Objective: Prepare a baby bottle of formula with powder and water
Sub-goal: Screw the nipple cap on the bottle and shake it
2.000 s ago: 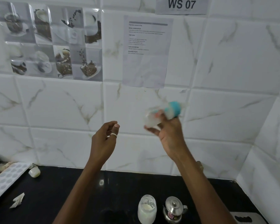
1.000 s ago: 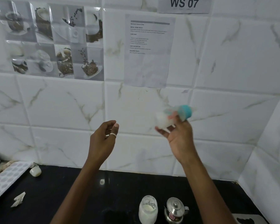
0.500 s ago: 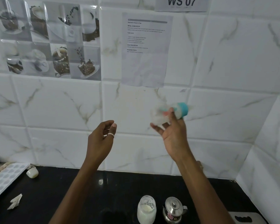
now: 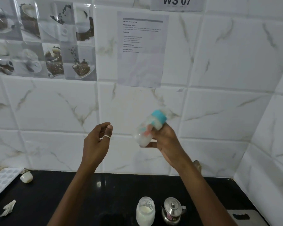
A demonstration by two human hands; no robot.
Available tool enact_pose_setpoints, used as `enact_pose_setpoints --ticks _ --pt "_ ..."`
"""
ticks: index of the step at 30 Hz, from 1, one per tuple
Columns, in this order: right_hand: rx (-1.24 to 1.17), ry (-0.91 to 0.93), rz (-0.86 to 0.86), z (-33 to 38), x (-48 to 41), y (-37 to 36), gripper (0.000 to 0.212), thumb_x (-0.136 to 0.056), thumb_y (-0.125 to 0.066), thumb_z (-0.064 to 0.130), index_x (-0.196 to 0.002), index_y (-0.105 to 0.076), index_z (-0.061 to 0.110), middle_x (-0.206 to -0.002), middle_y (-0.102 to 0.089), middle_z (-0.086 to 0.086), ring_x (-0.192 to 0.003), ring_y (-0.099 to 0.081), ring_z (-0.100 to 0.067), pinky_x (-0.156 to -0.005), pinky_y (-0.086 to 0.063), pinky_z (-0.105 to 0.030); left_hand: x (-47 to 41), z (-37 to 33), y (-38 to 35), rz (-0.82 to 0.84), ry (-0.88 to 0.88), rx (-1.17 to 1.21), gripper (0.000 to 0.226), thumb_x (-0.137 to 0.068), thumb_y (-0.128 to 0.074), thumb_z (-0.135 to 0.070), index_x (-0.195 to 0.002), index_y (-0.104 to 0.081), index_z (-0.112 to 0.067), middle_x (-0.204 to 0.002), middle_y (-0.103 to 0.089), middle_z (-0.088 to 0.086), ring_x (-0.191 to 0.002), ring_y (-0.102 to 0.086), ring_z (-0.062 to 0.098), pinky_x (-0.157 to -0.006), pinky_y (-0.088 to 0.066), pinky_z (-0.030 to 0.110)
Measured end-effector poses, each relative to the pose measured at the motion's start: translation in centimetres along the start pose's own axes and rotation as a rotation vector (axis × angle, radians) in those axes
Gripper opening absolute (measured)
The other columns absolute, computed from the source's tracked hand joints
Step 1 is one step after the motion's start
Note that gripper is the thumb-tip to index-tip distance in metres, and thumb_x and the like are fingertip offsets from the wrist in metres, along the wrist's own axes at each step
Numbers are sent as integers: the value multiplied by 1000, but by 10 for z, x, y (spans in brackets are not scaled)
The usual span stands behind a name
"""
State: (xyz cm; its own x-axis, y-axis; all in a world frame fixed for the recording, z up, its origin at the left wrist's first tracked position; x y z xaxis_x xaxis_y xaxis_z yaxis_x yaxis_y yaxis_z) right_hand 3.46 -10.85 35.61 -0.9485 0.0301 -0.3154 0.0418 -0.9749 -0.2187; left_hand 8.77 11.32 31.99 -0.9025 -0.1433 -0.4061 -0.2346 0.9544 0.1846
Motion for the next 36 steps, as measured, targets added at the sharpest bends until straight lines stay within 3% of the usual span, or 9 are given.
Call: enact_pose_setpoints --ticks 2,4,7,13,18,21,24,30,36 --pt "33 4 32 0 2 3 60 -81 -80 39 -129 -56 12 -120 -71 -11 -115 -68 -32 -77 -61 -45 0 0 0 4 1 1 31 -102 -54 -46 -124 -66 -29 -112 -72 -14 -106 -67 6 -85 -49 23" --pt "-151 79 -59 9 -1 14 73 -73 -86 48 -130 -57 12 -122 -71 -10 -113 -70 -31 -76 -61 -46 0 0 3 -4 5 6 30 -101 -54 -46 -123 -66 -30 -111 -72 -15 -106 -67 5 -86 -49 23" --pt "-367 150 -241 14 -10 23 66 -88 -68 41 -141 -48 9 -132 -66 -13 -116 -69 -31 -76 -61 -45 0 3 8 -20 11 7 30 -101 -54 -47 -123 -67 -31 -112 -72 -14 -107 -67 6 -91 -51 28" --pt "132 -44 88 -4 2 0 51 -87 -74 33 -131 -54 14 -121 -70 -7 -115 -69 -26 -79 -62 -43 1 0 6 -11 2 16 31 -101 -54 -48 -123 -67 -30 -111 -73 -14 -105 -68 7 -90 -51 26" --pt "-219 121 -146 16 -12 13 65 -84 -71 42 -137 -51 12 -125 -69 -10 -115 -69 -31 -77 -62 -48 2 0 9 -17 -1 17 32 -101 -54 -48 -123 -66 -29 -112 -73 -16 -105 -68 6 -92 -52 27" --pt "-87 117 -143 17 -11 2 56 -84 -67 35 -134 -51 16 -125 -68 -11 -116 -68 -31 -80 -62 -48 1 0 10 -19 6 22 32 -101 -54 -47 -124 -66 -29 -112 -72 -15 -106 -68 7 -94 -53 30" --pt "160 14 70 10 -2 -9 48 -84 -69 30 -127 -54 18 -113 -74 1 -113 -69 -26 -78 -63 -40 2 -3 7 -10 0 20 31 -101 -54 -47 -124 -66 -29 -112 -73 -13 -106 -68 7 -93 -53 30" --pt "-202 190 -187 21 -12 9 51 -88 -63 35 -134 -51 17 -118 -74 0 -115 -70 -29 -81 -62 -49 5 -4 8 -3 -6 24 31 -101 -54 -47 -124 -67 -29 -111 -73 -14 -106 -67 5 -87 -49 23" --pt "115 41 4 9 -3 -5 52 -88 -71 36 -132 -51 19 -118 -72 -1 -111 -71 -21 -79 -62 -38 3 -6 4 4 -10 10 32 -101 -54 -47 -124 -66 -29 -113 -73 -12 -107 -67 7 -87 -49 24"
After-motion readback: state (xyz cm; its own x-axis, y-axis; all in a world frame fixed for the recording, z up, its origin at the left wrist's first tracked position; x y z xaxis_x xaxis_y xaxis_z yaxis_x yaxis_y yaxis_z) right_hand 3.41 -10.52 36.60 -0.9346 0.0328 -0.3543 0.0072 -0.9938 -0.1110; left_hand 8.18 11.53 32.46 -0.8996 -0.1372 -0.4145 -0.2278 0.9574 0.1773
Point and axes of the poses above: each hand's wrist, its own x-axis away from the middle knuckle, its own y-axis out of the back of the hand, z = x × y, the point moved 2 cm from there along -x, towards the middle knuckle
